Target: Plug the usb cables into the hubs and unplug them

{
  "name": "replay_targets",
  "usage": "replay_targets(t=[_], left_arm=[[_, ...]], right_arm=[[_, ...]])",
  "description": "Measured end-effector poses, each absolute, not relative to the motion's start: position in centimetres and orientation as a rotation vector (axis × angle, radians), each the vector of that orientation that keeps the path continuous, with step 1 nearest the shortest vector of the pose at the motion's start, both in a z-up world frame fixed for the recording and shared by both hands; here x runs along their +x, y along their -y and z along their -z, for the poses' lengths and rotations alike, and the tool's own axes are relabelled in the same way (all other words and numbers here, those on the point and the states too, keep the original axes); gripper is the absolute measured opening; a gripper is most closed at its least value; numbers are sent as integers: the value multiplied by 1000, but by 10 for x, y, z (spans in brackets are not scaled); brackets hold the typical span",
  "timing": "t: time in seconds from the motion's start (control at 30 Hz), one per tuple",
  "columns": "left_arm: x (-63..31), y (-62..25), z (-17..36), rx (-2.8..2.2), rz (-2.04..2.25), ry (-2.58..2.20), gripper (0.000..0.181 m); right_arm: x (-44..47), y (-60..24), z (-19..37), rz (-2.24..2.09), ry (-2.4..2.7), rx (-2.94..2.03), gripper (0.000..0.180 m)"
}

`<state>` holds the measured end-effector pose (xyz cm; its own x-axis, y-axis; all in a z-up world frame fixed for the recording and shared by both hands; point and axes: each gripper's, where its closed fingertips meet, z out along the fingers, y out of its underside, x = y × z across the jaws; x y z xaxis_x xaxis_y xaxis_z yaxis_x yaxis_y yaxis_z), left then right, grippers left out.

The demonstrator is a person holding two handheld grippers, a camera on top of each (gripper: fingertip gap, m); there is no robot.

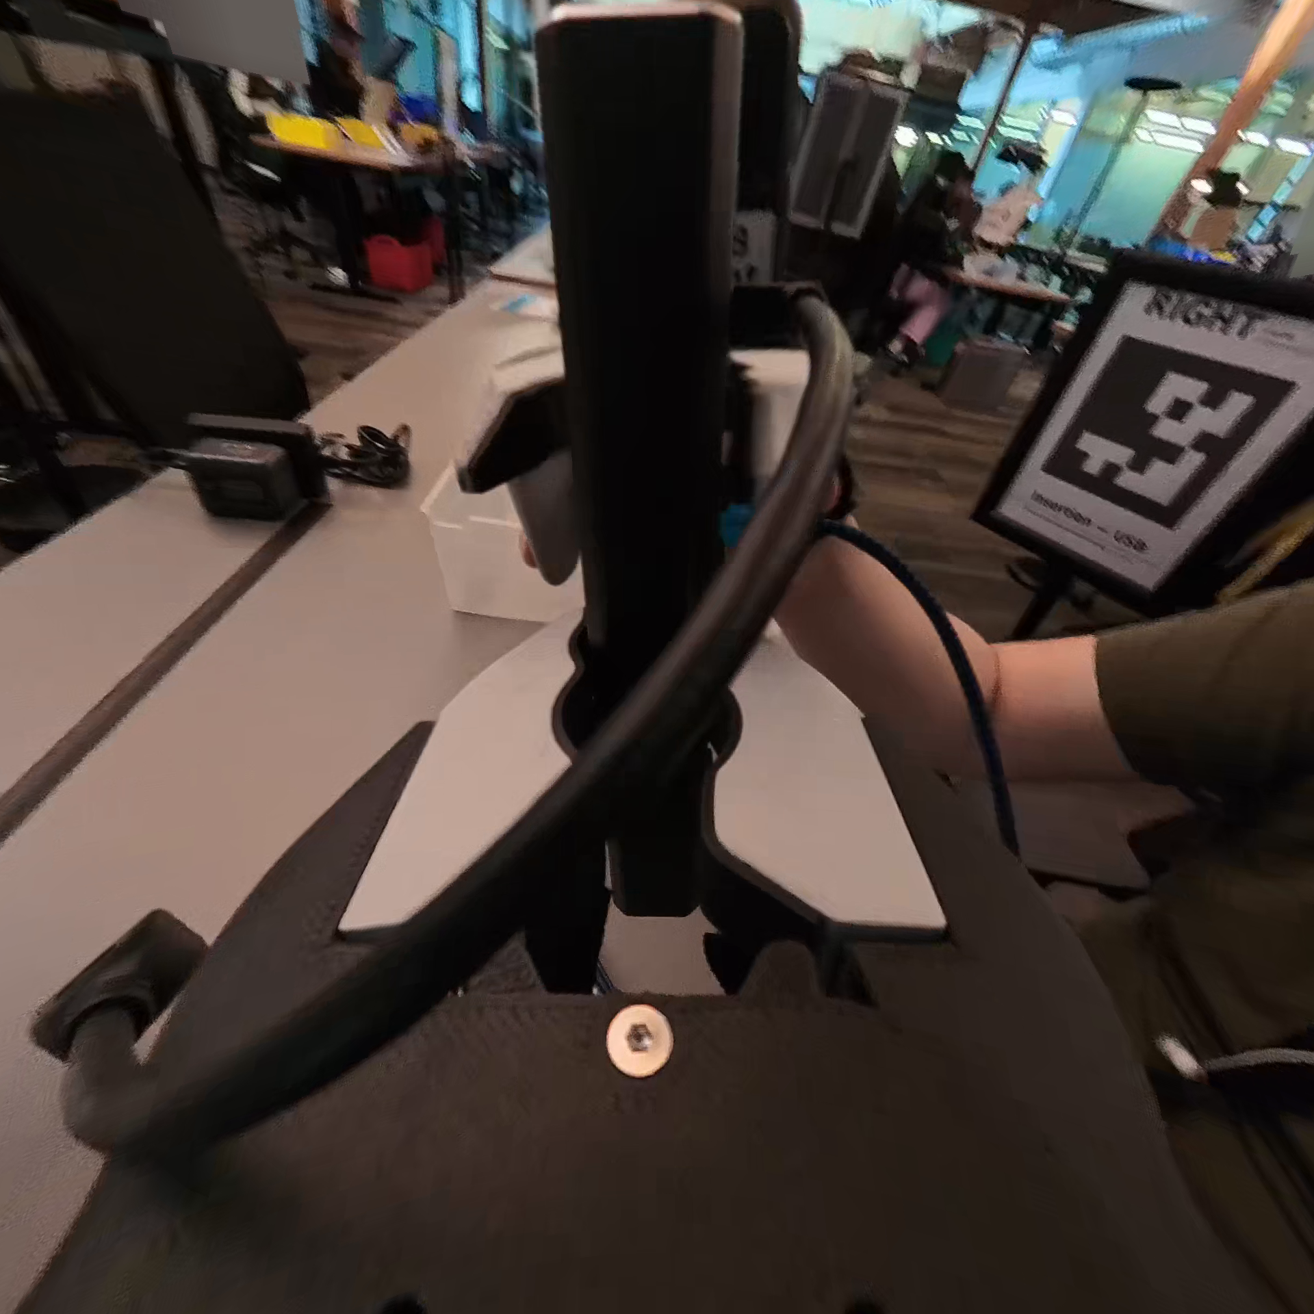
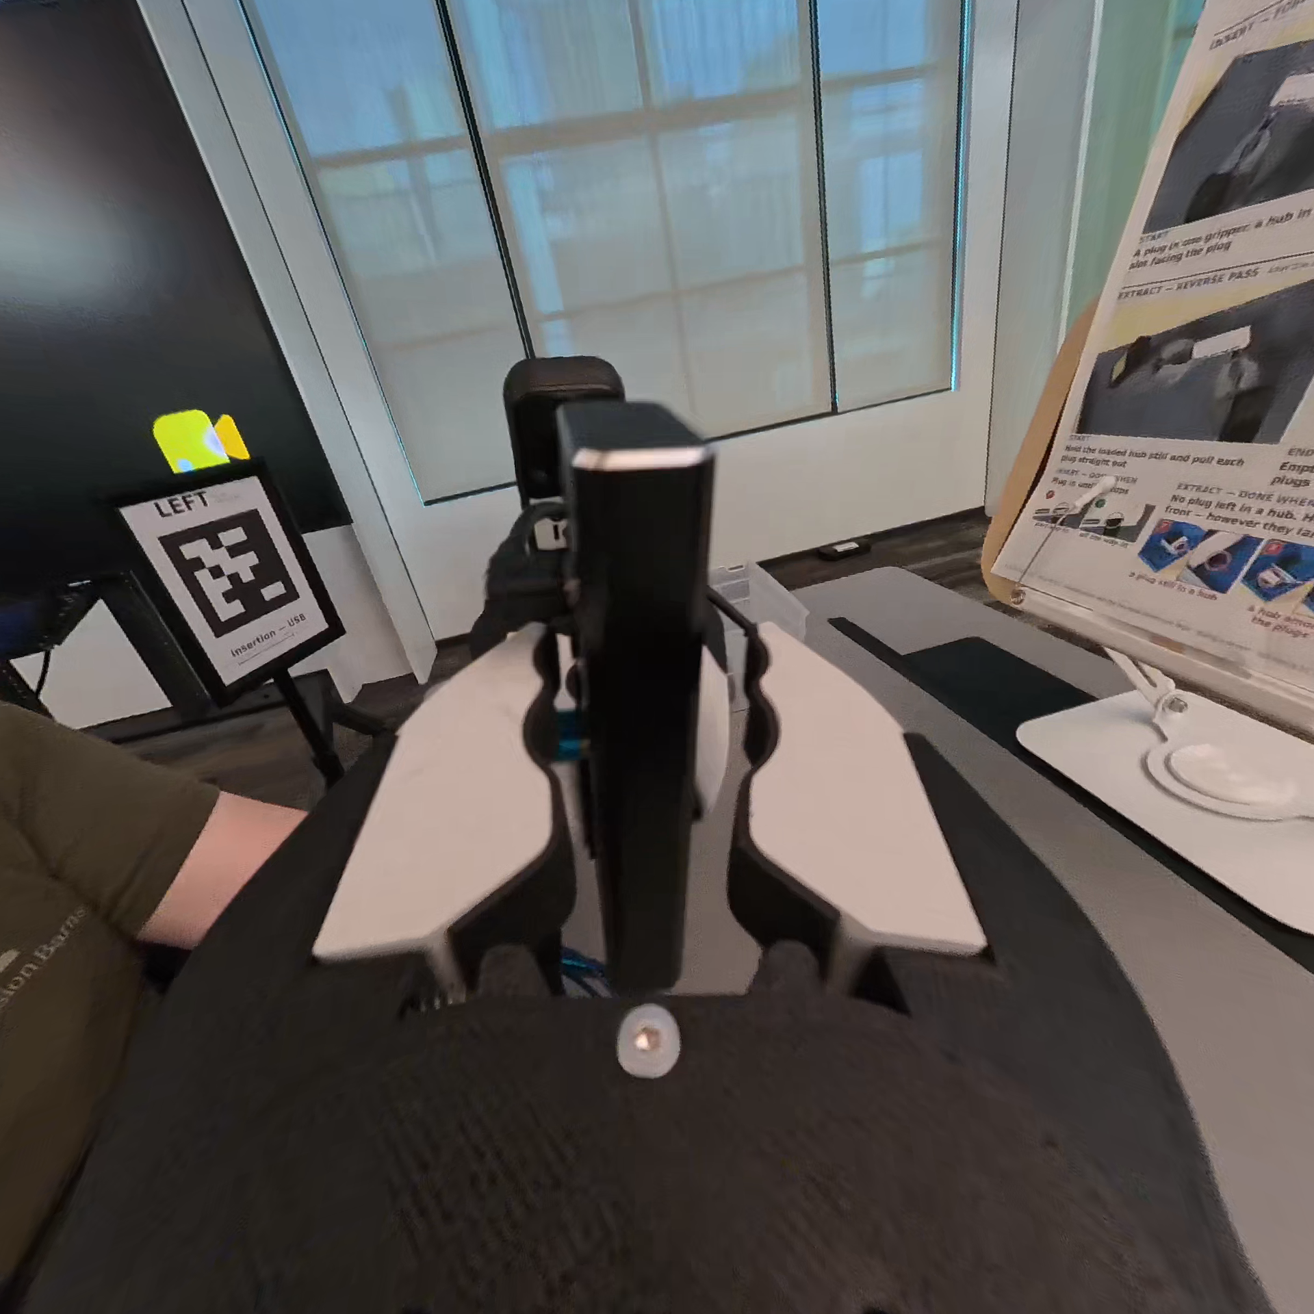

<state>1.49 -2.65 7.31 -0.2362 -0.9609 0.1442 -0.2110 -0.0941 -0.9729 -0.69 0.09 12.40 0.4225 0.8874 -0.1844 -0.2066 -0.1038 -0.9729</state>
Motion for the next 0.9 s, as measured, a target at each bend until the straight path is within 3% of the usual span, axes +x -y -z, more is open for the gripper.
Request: replay_targets(t=[0.03, 0.07, 0.17, 0.23, 0.33, 0.5, 0.9], left_arm=[[15, 30, -70, -1322, 1394, -1524, 26], [15, 32, -69, -1319, 1408, -1533, 26], [15, 25, -73, -1395, 1408, -1454, 29], [8, 16, -70, -1499, 1363, -1423, 43], [-17, 14, -64, -1571, 1310, -1500, 27], [-60, 3, -90, -1533, 1244, -1404, 30], [-89, -4, -110, -1502, 1288, -1292, 29]], right_arm=[[-11, 8, -125, -1090, 725, -1336, 31], [-11, 8, -123, -1095, 748, -1366, 28], [-6, 4, -124, -1051, 706, -1389, 27], [1, -2, -121, -993, 677, -1416, 27], [19, -7, -122, -947, 610, -1439, 27], [52, 2, -147, -789, 528, -1439, 27], [193, 9, -382, -82, 393, -1526, 28]])
